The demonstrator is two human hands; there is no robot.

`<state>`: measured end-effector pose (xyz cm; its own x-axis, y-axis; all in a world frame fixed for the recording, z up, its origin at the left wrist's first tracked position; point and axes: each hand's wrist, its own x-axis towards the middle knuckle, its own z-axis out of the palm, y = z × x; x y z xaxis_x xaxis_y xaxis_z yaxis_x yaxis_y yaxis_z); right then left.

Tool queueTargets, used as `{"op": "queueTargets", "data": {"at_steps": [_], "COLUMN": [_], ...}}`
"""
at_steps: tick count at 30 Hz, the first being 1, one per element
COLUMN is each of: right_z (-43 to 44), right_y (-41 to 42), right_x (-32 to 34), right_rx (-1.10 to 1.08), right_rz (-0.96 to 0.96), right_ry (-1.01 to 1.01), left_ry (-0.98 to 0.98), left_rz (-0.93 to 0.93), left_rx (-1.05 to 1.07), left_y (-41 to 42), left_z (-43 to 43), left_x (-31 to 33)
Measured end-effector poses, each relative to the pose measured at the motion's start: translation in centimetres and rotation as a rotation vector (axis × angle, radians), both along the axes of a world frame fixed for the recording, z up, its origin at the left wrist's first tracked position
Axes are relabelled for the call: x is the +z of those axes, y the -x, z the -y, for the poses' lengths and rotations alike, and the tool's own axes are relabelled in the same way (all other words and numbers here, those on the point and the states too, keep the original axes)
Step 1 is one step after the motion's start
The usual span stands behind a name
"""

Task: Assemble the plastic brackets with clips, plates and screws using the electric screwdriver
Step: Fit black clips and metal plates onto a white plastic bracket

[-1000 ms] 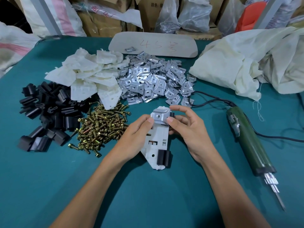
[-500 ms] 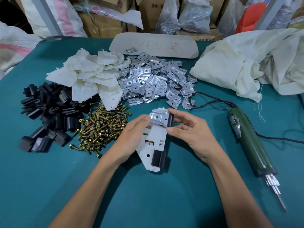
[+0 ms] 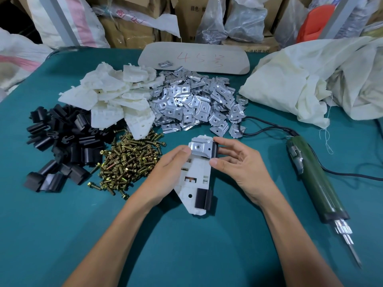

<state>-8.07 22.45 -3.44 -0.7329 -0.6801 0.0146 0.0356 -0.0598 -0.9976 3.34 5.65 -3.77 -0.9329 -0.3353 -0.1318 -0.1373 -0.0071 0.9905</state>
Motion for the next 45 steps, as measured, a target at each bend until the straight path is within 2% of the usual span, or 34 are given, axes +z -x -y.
{"op": "queueTargets", "data": {"at_steps": [4, 7, 11, 13, 15, 16, 21, 25, 28, 33, 35, 38, 42, 45], "right_z": [-0.2, -0.8, -0.9, -0.6, -0.3, -0.2, -0.1, -0.1, 0.0, 0.0, 0.0, 0.0, 0.1, 0.1], "right_y": [0.5, 1.1, 1.5, 1.5, 1.5, 1.5, 1.6, 1.6, 1.6, 1.5, 1.5, 1.5, 1.6, 1.4], "right_x": [-0.3, -0.5, -1.0, -1.5, -2.2, -2.5, -2.5, -2.3, -2.0, -1.8, -1.8, -1.7, -1.8, -1.8], "right_rx": [0.013, 0.001, -0.006, -0.109, -0.223, -0.255, -0.276, -0.292, -0.294, -0.288, -0.285, -0.285, -0.287, -0.279], "right_rz": [0.069, 0.107, 0.155, 0.045, -0.153, -0.194, -0.104, -0.064, -0.049, -0.047, -0.055, -0.068, -0.068, -0.076], "right_ry": [0.005, 0.003, 0.009, -0.132, -0.314, -0.332, -0.244, -0.212, -0.210, -0.194, -0.196, -0.201, -0.213, -0.215], "left_ry": [0.071, 0.205, 0.693, 0.836, 0.904, 0.937, 1.091, 1.217, 1.267, 1.291, 1.275, 1.233, 1.312, 1.289], "left_rz": [-0.002, 0.015, -0.044, -0.079, -0.057, -0.045, 0.004, 0.111, 0.154, -0.062, -0.086, -0.025, 0.153, 0.258], "left_rx": [-0.039, -0.098, -0.003, 0.066, 0.113, 0.123, 0.094, 0.000, -0.042, 0.007, 0.027, -0.010, 0.018, 0.014], "left_y": [-0.1, -0.1, 0.7, 1.6, 3.2, 4.2, 10.2, 13.4, 14.3, 11.7, 9.6, 6.4, 3.1, 1.9], "left_z": [-0.2, -0.4, 0.2, 0.9, 1.8, 2.3, 4.1, 4.8, 5.3, 5.6, 5.9, 6.8, 7.8, 7.7], "left_x": [0.1, 0.1, 0.7, 1.4, 2.0, 2.3, 3.3, 3.2, 3.1, 3.6, 3.6, 3.5, 2.9, 2.5]}}
